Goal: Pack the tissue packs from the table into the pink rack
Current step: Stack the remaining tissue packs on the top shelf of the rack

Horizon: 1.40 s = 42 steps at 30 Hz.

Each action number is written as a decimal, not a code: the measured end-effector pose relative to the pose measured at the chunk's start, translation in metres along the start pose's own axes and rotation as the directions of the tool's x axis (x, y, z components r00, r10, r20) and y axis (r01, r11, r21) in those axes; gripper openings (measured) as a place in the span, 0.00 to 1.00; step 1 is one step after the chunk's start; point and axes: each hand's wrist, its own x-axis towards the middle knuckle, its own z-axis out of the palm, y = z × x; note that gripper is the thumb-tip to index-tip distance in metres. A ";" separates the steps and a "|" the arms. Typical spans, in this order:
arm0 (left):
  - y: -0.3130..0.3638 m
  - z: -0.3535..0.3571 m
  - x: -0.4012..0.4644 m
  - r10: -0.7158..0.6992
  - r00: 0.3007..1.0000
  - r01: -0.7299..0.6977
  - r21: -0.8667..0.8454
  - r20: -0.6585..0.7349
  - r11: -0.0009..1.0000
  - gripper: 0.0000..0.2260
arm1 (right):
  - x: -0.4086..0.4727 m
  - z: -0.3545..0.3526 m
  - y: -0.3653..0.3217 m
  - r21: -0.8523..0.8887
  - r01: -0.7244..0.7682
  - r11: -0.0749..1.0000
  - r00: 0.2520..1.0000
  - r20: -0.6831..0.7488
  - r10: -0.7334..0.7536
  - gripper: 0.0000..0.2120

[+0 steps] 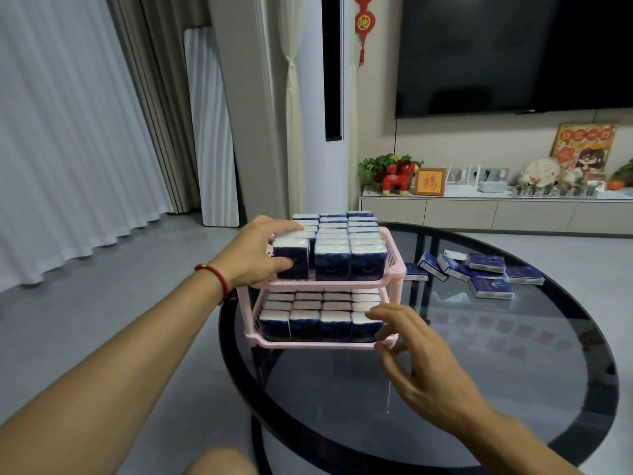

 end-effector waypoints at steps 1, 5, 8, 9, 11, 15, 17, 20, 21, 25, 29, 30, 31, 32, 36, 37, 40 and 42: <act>-0.002 0.006 0.002 0.007 1.000 -0.007 0.008 0.004 1.000 0.27 | 0.000 0.001 0.001 -0.009 -0.002 1.000 1.000 0.004 0.002 0.20; -0.009 0.027 0.002 -0.012 0.998 0.012 -0.010 -0.060 1.000 0.31 | 0.003 0.005 0.001 -0.031 0.021 0.999 1.000 0.002 -0.021 0.19; -0.005 0.030 0.000 0.002 0.998 -0.006 -0.057 -0.065 0.998 0.37 | 0.007 0.008 0.000 -0.085 0.015 0.996 0.997 -0.071 -0.021 0.21; -0.003 0.029 -0.001 -0.007 0.999 0.002 -0.092 -0.048 0.996 0.38 | 0.009 0.009 0.000 -0.110 -0.004 0.994 0.992 -0.130 -0.011 0.22; -0.002 0.027 0.001 -0.007 1.000 0.006 -0.105 -0.012 0.994 0.36 | 0.015 0.013 0.002 -0.141 -0.057 0.988 0.965 -0.262 0.019 0.26; -0.007 0.030 0.008 0.005 1.000 -0.005 -0.008 0.004 1.000 0.35 | 0.027 0.016 0.007 -0.062 -0.206 0.977 0.926 -0.334 0.175 0.39; -0.010 0.033 0.012 -0.019 1.000 0.020 0.024 -0.014 1.000 0.37 | 0.029 0.016 0.009 0.000 -0.246 0.969 0.932 -0.273 0.237 0.41; -0.018 0.035 0.016 -0.029 0.998 0.033 0.067 -0.061 0.997 0.38 | 0.032 0.022 0.013 0.101 -0.273 0.957 0.928 -0.236 0.289 0.42; -0.019 0.036 0.017 -0.029 0.997 0.034 0.069 -0.071 0.997 0.38 | 0.034 0.023 0.014 0.130 -0.292 0.948 0.918 -0.239 0.316 0.43; -0.016 0.041 0.016 -0.018 0.993 0.025 0.061 -0.118 0.998 0.36 | 0.046 0.019 0.023 0.235 -0.370 0.899 0.870 -0.252 0.424 0.37; -0.018 0.046 0.015 -0.046 0.987 0.060 0.087 -0.155 0.994 0.37 | 0.054 0.013 0.027 0.185 -0.443 0.877 0.846 -0.239 0.477 0.31; -0.019 0.047 0.016 -0.052 0.986 0.068 0.095 -0.160 0.993 0.38 | 0.055 0.013 0.028 0.176 -0.450 0.875 0.844 -0.235 0.481 0.30; -0.019 0.047 0.016 -0.058 0.985 0.075 0.106 -0.160 0.992 0.38 | 0.055 0.013 0.028 0.166 -0.456 0.874 0.844 -0.233 0.484 0.30; -0.018 0.046 0.016 -0.059 0.986 0.077 0.114 -0.155 0.990 0.38 | 0.055 0.013 0.029 0.153 -0.461 0.874 0.843 -0.232 0.485 0.30; -0.015 0.039 0.015 -0.061 0.994 0.069 0.080 -0.091 0.994 0.38 | 0.054 0.014 0.032 0.139 -0.466 0.874 0.842 -0.234 0.486 0.30; -0.013 0.037 0.015 -0.059 0.995 0.064 0.064 -0.075 0.996 0.38 | 0.054 0.014 0.033 0.135 -0.464 0.876 0.844 -0.234 0.483 0.30; -0.008 0.033 0.014 -0.040 0.999 0.041 0.028 -0.036 0.999 0.37 | 0.054 0.013 0.033 0.140 -0.460 0.877 0.846 -0.230 0.481 0.30; -0.007 0.030 0.014 -0.031 0.999 0.031 0.011 -0.017 0.999 0.37 | 0.053 0.013 0.033 0.145 -0.457 0.877 0.847 -0.230 0.479 0.30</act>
